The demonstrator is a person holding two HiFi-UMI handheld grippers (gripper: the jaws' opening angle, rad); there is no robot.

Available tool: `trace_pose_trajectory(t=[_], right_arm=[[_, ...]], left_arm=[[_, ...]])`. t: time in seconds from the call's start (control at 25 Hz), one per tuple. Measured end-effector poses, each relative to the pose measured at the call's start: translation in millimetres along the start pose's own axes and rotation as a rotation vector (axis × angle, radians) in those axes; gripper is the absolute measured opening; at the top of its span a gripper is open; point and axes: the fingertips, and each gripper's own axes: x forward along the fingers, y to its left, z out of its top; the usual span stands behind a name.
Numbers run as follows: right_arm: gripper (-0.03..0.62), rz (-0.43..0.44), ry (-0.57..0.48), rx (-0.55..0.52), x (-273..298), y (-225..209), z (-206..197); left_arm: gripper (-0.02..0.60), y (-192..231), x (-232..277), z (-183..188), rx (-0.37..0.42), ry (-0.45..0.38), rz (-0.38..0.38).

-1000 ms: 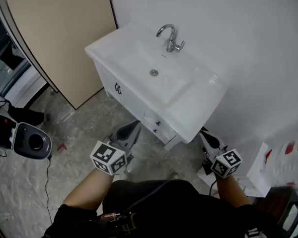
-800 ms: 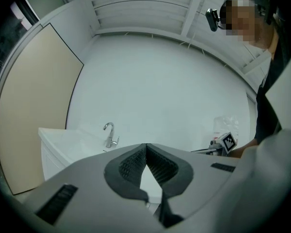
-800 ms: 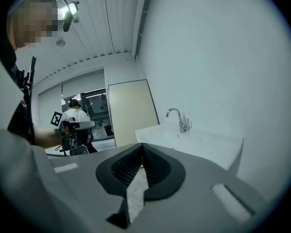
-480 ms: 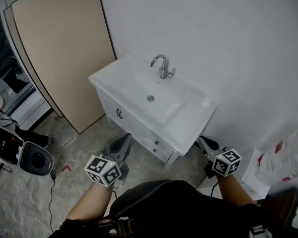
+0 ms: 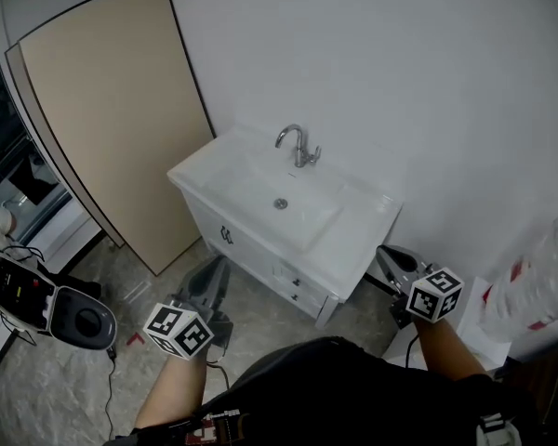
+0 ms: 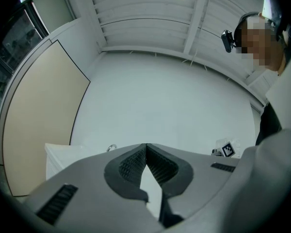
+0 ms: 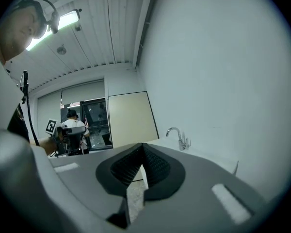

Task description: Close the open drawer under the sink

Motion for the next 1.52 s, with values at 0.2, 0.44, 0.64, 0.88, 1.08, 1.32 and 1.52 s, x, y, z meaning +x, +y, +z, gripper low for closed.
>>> trace_pose_trajectory(t=[0.2, 0.44, 0.64, 0.88, 1.08, 1.32, 1.52], right_arm=[[0.000, -0.006, -0.023, 0.012, -8, -2, 20], [0.000, 0.011, -0.032, -0.022, -13, 3, 34], [-0.002, -0.006, -0.049, -0.059, -12, 1, 39], [-0.002, 0.009, -0.039, -0.070, -4, 5, 36], [-0.002, 0.029, -0.031, -0.065, 2, 6, 34], [-0.002, 0.042, -0.023, -0.059, 5, 5, 28], [-0.002, 0.049, -0.019, -0.066, 9, 5, 28]], left_arm=[[0.000, -8, -2, 19, 0.025, -0.002, 0.000], [0.000, -16, 2, 22, 0.038, -0.002, -0.031], [0.000, -14, 3, 19, 0.037, -0.001, -0.043], [0.000, -9, 6, 16, 0.028, 0.007, -0.051], [0.000, -6, 8, 13, 0.018, 0.020, -0.043], [0.000, -3, 8, 9, 0.006, 0.033, -0.033], [0.000, -1, 10, 6, 0.003, 0.029, -0.040]])
